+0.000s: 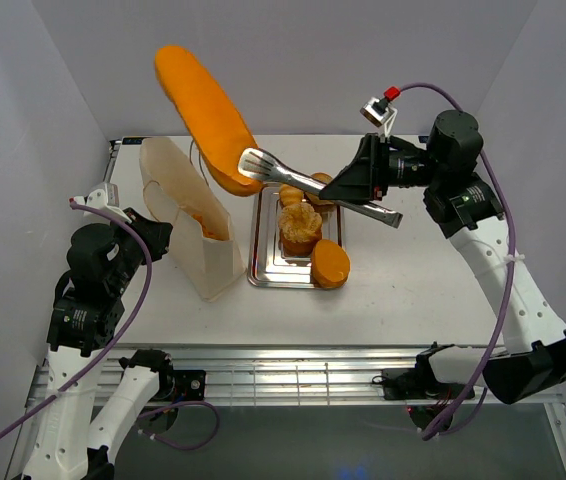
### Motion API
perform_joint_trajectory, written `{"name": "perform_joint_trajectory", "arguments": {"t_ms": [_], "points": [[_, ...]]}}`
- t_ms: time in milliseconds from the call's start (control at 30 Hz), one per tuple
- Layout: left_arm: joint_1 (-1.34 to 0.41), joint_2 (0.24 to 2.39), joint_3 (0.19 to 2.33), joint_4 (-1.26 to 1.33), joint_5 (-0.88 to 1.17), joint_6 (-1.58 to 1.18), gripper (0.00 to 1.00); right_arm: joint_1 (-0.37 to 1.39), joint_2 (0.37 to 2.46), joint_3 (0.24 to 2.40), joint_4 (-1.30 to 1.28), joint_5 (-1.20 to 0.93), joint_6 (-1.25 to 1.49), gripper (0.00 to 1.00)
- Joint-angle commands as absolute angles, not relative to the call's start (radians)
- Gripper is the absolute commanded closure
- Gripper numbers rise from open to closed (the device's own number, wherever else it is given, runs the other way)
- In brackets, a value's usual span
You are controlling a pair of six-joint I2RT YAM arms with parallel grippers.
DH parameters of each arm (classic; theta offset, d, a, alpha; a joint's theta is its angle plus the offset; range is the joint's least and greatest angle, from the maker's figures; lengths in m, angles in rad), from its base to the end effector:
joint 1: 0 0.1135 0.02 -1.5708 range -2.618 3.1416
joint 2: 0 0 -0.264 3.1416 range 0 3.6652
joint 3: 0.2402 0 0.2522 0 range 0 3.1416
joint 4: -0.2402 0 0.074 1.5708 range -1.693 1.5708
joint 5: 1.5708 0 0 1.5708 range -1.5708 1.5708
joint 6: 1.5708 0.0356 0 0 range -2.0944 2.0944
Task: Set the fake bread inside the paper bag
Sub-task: Pick up the fake bread from the plate, then place the fake bread in the paper bag.
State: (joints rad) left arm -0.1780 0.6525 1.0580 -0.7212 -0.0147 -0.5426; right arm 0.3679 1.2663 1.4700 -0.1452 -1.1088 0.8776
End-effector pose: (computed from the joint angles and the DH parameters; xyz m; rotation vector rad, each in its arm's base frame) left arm 0.1141 -0.0200 0.3915 -0.3572 1.8812 -0.4765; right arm 0.2296 0.1226 0.4789 -0.5958 1.7620 1.7436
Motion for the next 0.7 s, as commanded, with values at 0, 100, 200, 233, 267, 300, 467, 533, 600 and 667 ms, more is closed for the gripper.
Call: {"name": "perform_joint_trajectory", "arguments": {"t_ms": [0, 100, 200, 233, 267, 300, 467, 533, 600, 667], "points": [[-0.172, 0.649, 1.069, -0.726, -0.002, -0.548, 0.82, 0.426, 1.264, 1.540, -0.054, -1.166, 0.853, 0.92], [-0.172, 0.649, 1.075, -0.730, -0.003, -0.552, 0.82, 0.491, 1.249, 1.499, -0.057, -1.169, 0.854, 0.92], [-0.172, 0.652, 1.077, -0.735, -0.006, -0.555, 0.82, 0.538, 1.213, 1.433, -0.060, -1.169, 0.851, 0.92], [-0.172, 0.650, 1.078, -0.739, -0.009, -0.557, 0.83, 0.548, 1.204, 1.418, -0.066, -1.163, 0.847, 0.92], [-0.172, 0.649, 1.080, -0.744, -0.012, -0.561, 0.83, 0.557, 1.189, 1.408, -0.102, -1.152, 0.836, 0.92], [-0.172, 0.646, 1.081, -0.747, -0.014, -0.563, 0.83, 0.560, 1.181, 1.402, -0.132, -1.140, 0.821, 0.92], [-0.172, 0.634, 1.091, -0.765, -0.021, -0.574, 0.83, 0.569, 1.149, 1.374, -0.239, -1.071, 0.744, 0.92], [-0.172, 0.632, 1.092, -0.772, -0.025, -0.575, 0.83, 0.571, 1.149, 1.396, -0.349, -1.020, 0.697, 0.92], [-0.172, 0.632, 1.089, -0.784, -0.032, -0.577, 0.83, 0.571, 1.140, 1.414, -0.397, -1.002, 0.657, 0.92], [-0.172, 0.634, 1.086, -0.788, -0.035, -0.578, 0.83, 0.571, 1.128, 1.395, -0.402, -0.996, 0.669, 0.92]]}}
